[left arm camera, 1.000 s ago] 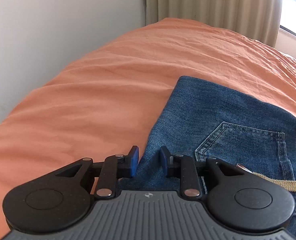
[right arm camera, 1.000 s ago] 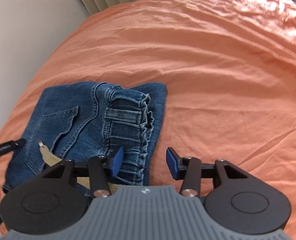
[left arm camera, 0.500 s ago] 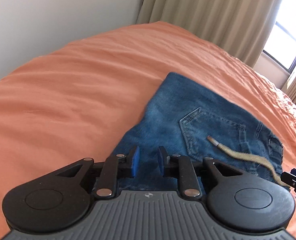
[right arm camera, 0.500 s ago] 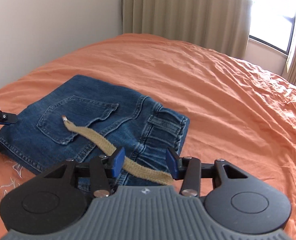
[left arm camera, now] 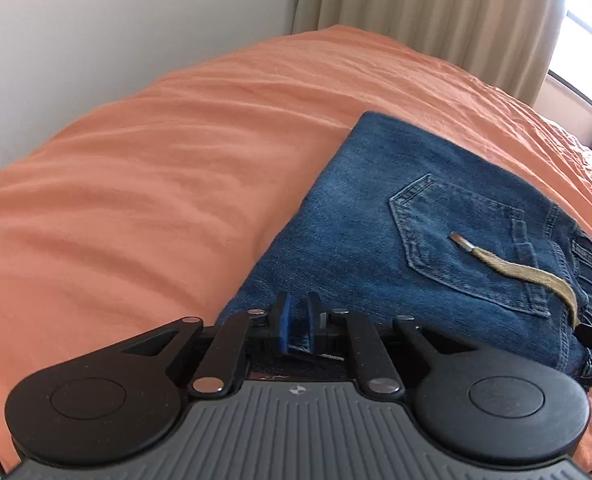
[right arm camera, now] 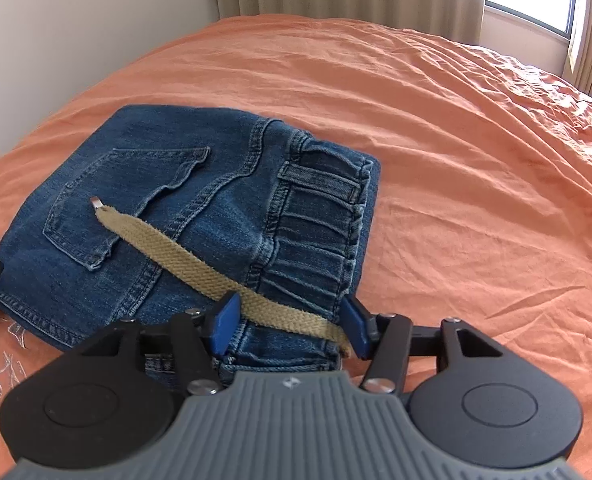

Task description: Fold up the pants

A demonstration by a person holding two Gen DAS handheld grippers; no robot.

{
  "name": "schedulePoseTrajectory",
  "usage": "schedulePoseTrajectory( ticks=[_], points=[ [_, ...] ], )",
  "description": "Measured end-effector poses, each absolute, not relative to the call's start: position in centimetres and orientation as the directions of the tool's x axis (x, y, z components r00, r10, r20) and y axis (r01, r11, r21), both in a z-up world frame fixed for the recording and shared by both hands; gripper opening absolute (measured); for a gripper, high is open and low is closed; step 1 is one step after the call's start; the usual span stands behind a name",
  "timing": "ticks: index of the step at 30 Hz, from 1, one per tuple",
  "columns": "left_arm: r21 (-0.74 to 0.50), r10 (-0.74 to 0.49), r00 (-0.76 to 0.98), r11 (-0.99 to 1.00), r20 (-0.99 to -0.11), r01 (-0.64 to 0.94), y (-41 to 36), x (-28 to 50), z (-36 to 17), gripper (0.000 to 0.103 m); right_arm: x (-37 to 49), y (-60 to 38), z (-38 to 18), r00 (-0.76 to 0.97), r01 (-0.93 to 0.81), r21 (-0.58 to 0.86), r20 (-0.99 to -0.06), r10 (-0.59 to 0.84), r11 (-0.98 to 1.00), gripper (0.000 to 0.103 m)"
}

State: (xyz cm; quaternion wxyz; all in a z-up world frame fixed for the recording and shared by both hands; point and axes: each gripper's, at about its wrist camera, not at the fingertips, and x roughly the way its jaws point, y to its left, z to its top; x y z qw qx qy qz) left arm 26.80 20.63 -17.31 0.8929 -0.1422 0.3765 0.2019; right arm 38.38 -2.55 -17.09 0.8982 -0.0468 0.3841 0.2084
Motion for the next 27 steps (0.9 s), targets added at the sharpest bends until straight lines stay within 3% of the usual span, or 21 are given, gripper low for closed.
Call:
schedulePoseTrajectory(
  ticks=[3, 7, 8, 14, 21, 23, 25, 27],
  points=[
    [-0.102, 0.259, 0.681, 0.892, -0.684, -0.441, 19.0, 24.9, -15.5, 0.029, 35.8, -3.1, -15.1, 0.668, -0.433, 0.043, -0.656, 0.352, 0.900, 0.053],
    [-0.070, 0.231, 0.746, 0.935, -0.625, -0.348, 15.9, 22.8, -13.0, 0.041, 31.4, -4.4, -11.8, 0.723, -0.466, 0.005, -0.574, 0.384, 0.885, 0.062],
    [-0.051, 0.224, 0.762, 0.946, -0.607, -0.319, 15.0, 22.2, -12.2, 0.041, 30.1, -4.8, -10.9, 0.738, -0.472, -0.001, -0.548, 0.394, 0.881, 0.068],
    [-0.015, 0.208, 0.831, 0.968, -0.516, -0.252, 10.6, 18.9, -8.6, 0.047, 23.3, -6.6, -7.4, 0.789, -0.473, -0.003, -0.447, 0.422, 0.881, 0.078],
    [0.089, 0.235, 0.863, 0.972, -0.447, -0.218, 6.8, 16.1, -6.7, 0.048, 17.6, -7.2, -6.1, 0.829, -0.453, -0.024, -0.380, 0.411, 0.891, 0.080],
    [0.088, 0.237, 0.865, 0.971, -0.442, -0.221, 6.4, 15.4, -6.3, 0.056, 16.3, -7.2, -6.1, 0.835, -0.444, -0.022, -0.372, 0.405, 0.896, 0.080],
    [0.094, 0.233, 0.871, 0.972, -0.432, -0.213, 6.1, 14.6, -6.2, 0.072, 15.1, -7.3, -6.1, 0.842, -0.429, -0.011, -0.366, 0.396, 0.903, 0.080],
    [0.109, 0.235, 0.876, 0.972, -0.422, -0.208, 5.9, 14.0, -6.2, 0.077, 14.3, -7.6, -6.1, 0.845, -0.419, 0.008, -0.362, 0.393, 0.908, 0.081]
  ],
)
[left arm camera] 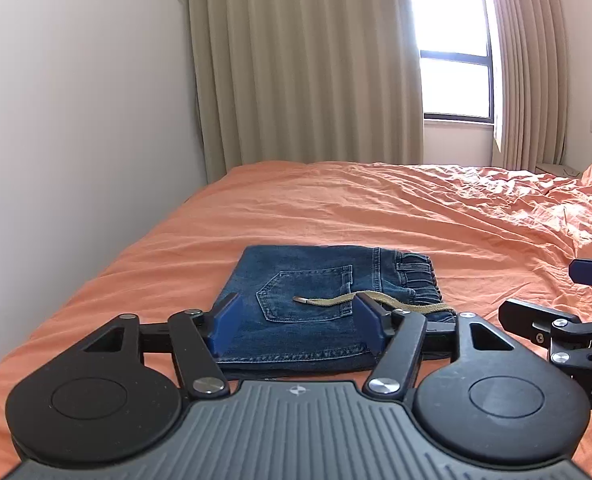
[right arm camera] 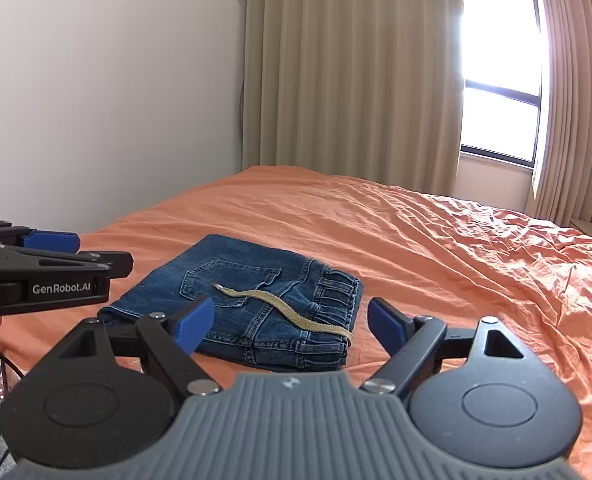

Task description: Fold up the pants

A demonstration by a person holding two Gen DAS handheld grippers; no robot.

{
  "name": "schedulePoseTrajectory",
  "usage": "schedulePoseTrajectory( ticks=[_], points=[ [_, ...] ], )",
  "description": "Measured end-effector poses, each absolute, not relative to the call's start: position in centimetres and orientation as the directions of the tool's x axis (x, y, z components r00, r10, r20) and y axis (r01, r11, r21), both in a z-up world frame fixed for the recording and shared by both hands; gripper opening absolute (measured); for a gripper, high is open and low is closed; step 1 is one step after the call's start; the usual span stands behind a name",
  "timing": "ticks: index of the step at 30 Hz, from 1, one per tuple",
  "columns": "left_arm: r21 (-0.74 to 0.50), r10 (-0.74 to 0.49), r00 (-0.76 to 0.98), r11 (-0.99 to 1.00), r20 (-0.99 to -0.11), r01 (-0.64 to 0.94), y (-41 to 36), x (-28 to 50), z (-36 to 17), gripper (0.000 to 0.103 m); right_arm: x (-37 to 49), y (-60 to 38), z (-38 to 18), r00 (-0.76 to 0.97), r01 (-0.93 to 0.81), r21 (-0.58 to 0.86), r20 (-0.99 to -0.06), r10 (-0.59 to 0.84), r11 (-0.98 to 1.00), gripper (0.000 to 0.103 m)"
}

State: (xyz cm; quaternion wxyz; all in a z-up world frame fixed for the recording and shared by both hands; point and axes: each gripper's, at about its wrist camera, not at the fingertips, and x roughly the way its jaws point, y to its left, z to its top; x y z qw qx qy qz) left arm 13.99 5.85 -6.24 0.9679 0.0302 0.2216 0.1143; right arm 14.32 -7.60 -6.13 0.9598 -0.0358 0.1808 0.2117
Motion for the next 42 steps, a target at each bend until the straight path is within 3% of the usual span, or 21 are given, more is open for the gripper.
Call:
schedulePoseTrajectory(
  ticks=[13, 26, 42],
  points=[
    [0.119, 0.258, 0.847, 0.966, -0.464, -0.229, 6.2, 12.6, -7.1, 0.079, 13.5, -7.3, -7.3, 0.852, -0.362, 0.034, -0.393, 0.346, 0.931, 0.081],
    [0.135, 0.257, 0.800, 0.966, -0.542, -0.219, 7.1, 13.8, -8.8, 0.079, 14.7, -6.2, -9.1, 0.811, -0.344, 0.046, -0.488, 0.322, 0.938, 0.081],
    [0.136, 0.251, 0.803, 0.968, -0.541, -0.211, 6.4, 13.8, -8.5, 0.079, 14.3, -7.0, -8.4, 0.825, -0.338, 0.055, -0.463, 0.324, 0.940, 0.081]
  ],
)
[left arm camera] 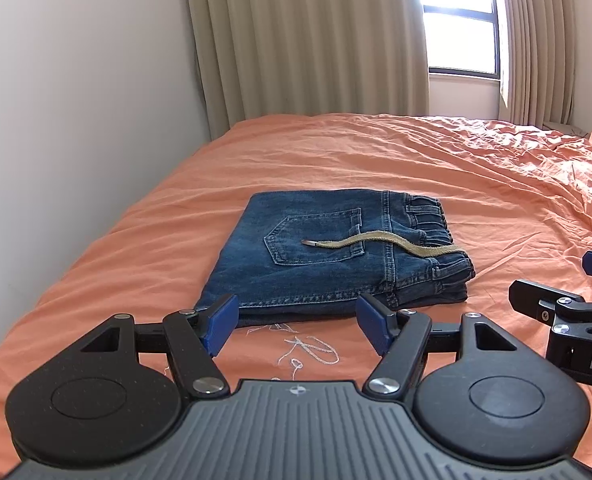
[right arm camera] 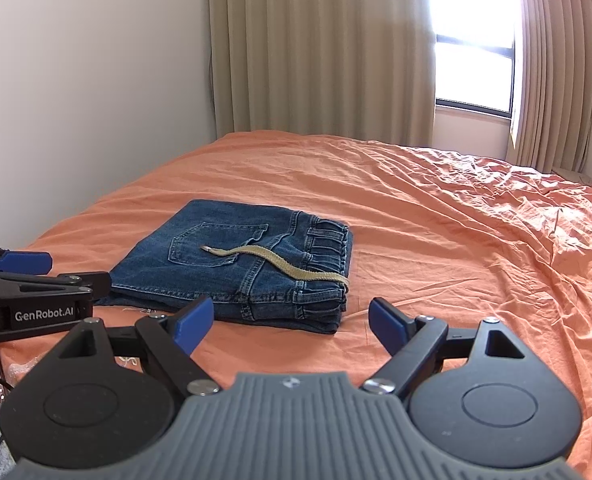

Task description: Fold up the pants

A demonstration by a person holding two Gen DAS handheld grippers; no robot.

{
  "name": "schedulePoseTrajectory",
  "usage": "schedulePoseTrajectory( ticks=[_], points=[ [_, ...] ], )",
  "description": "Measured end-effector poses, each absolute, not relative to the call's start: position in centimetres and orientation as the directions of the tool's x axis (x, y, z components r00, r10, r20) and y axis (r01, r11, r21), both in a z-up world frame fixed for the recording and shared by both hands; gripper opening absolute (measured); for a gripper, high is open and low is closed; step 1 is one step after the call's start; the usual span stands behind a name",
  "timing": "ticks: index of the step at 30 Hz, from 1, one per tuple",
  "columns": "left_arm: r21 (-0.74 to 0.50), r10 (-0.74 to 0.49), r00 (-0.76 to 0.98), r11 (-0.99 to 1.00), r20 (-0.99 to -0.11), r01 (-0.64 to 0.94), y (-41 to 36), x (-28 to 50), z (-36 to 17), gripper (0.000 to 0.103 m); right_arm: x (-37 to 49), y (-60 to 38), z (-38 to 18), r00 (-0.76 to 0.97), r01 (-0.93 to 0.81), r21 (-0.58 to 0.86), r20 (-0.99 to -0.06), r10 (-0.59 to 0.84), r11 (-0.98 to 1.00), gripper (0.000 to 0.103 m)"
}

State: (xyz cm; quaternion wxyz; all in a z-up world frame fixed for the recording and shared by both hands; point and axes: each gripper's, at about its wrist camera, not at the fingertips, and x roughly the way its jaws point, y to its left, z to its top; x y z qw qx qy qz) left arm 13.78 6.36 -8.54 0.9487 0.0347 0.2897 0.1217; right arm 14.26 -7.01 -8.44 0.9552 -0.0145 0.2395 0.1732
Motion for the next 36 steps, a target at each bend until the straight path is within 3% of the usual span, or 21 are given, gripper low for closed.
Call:
schedulePoseTrajectory(
  ticks=[36],
  points=[
    [0.133, 0.242, 0.809, 0.970, -0.535, -0.202, 6.2, 13.4, -8.0, 0.079, 13.0, -6.8, -7.5, 0.837, -0.342, 0.042, -0.441, 0.324, 0.939, 0.081]
  ],
)
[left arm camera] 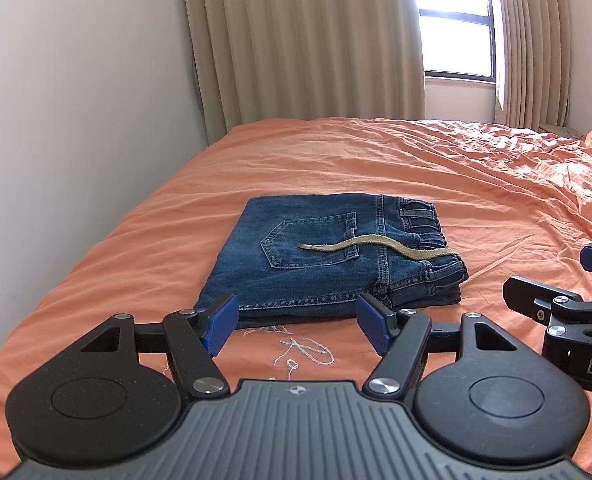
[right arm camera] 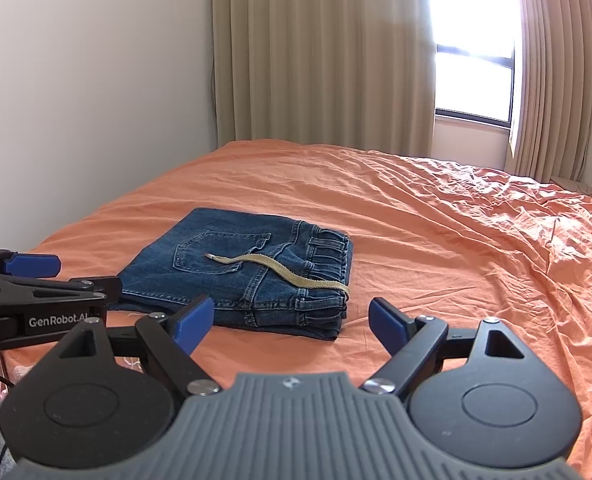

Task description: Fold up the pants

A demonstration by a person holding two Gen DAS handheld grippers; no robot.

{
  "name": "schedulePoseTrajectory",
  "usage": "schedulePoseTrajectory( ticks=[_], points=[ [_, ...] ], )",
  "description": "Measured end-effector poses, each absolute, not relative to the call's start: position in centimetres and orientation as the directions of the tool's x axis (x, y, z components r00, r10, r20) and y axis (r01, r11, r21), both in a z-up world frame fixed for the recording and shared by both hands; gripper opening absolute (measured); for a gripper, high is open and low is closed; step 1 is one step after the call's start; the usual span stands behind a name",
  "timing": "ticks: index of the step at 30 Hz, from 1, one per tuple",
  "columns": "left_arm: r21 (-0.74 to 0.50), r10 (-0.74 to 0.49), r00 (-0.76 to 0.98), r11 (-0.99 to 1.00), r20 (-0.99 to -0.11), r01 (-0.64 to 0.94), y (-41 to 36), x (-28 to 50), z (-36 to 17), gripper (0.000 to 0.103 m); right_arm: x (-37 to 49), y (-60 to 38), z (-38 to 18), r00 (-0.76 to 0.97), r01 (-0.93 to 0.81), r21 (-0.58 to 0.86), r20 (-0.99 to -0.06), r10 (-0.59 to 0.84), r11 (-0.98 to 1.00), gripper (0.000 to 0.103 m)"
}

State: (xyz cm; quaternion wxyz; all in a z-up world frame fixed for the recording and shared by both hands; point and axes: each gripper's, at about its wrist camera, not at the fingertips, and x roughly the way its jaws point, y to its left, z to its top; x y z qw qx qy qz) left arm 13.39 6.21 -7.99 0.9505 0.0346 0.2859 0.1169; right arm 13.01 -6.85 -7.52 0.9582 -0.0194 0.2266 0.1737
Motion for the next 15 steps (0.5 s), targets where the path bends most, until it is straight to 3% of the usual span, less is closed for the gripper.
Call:
schedulePoseTrajectory(
  ticks=[15],
  points=[
    [0.136, 0.238, 0.813, 0.971, -0.532, -0.195, 6.12, 13.26, -8.00, 0.079, 12.87, -7.12, -7.39, 0.843, -0.332, 0.042, -0.435, 0.317, 0.942, 0.081]
  ],
)
